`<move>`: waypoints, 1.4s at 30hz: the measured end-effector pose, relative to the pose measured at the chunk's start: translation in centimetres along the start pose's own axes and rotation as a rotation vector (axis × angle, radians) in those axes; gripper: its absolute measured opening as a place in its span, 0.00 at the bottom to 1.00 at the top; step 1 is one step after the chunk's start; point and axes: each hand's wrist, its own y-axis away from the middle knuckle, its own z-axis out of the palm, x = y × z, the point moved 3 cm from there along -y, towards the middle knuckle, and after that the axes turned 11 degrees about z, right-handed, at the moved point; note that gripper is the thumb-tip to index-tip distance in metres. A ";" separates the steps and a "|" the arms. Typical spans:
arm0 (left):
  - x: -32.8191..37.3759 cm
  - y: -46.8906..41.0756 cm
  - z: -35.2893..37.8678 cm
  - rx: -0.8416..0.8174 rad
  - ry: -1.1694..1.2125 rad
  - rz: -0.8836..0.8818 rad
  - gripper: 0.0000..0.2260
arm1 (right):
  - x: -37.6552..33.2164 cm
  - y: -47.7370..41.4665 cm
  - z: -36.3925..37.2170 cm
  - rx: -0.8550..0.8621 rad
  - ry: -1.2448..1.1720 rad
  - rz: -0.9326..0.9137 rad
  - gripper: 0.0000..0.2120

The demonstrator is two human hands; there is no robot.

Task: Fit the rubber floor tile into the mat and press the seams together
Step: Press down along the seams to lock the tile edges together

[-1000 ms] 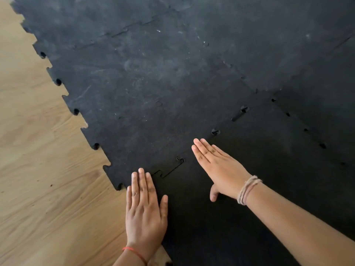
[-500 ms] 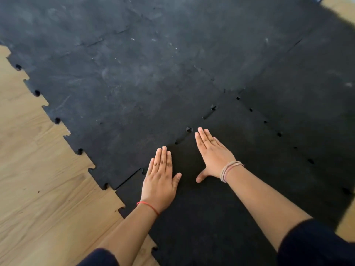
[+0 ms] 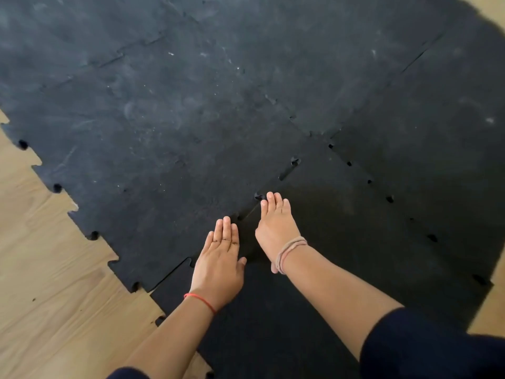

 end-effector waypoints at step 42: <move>-3.2 8.6 4.5 0.212 -0.118 -0.061 0.29 | -0.4 1.8 2.8 0.031 -0.200 -0.209 0.61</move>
